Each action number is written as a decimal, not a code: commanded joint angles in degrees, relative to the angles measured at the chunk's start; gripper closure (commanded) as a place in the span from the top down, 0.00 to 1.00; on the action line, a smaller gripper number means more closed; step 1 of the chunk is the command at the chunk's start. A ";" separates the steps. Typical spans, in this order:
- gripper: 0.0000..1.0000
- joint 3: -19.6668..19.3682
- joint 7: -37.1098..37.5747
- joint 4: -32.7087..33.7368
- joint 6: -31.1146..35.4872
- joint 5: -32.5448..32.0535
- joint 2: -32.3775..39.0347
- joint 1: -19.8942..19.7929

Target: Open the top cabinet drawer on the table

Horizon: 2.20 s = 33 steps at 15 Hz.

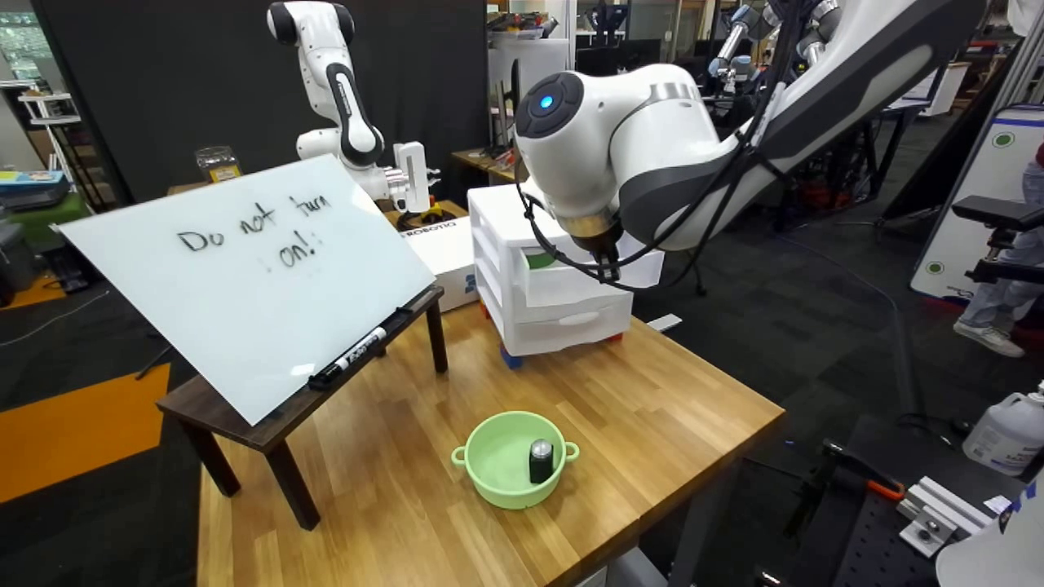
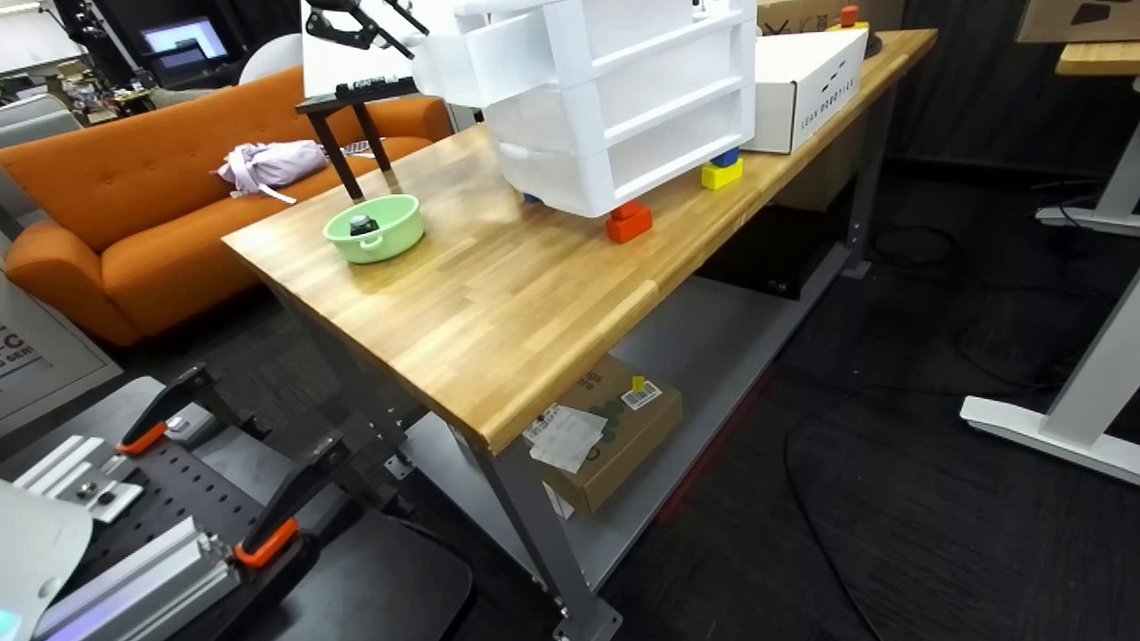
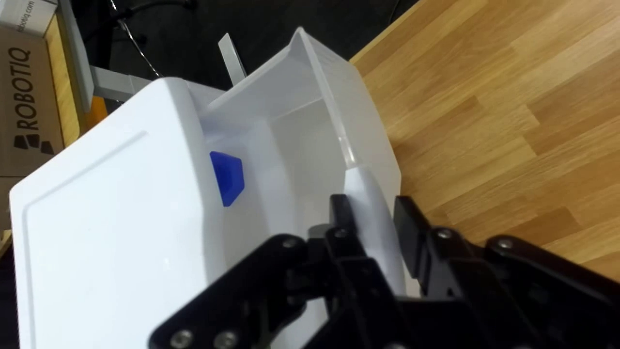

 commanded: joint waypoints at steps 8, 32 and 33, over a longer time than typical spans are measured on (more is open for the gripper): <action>0.12 0.56 0.43 -3.42 -0.13 1.87 -2.75 0.35; 0.12 3.76 0.26 -7.98 -0.04 2.03 -6.63 3.09; 0.12 4.01 0.21 -8.18 -0.02 2.10 -6.90 3.32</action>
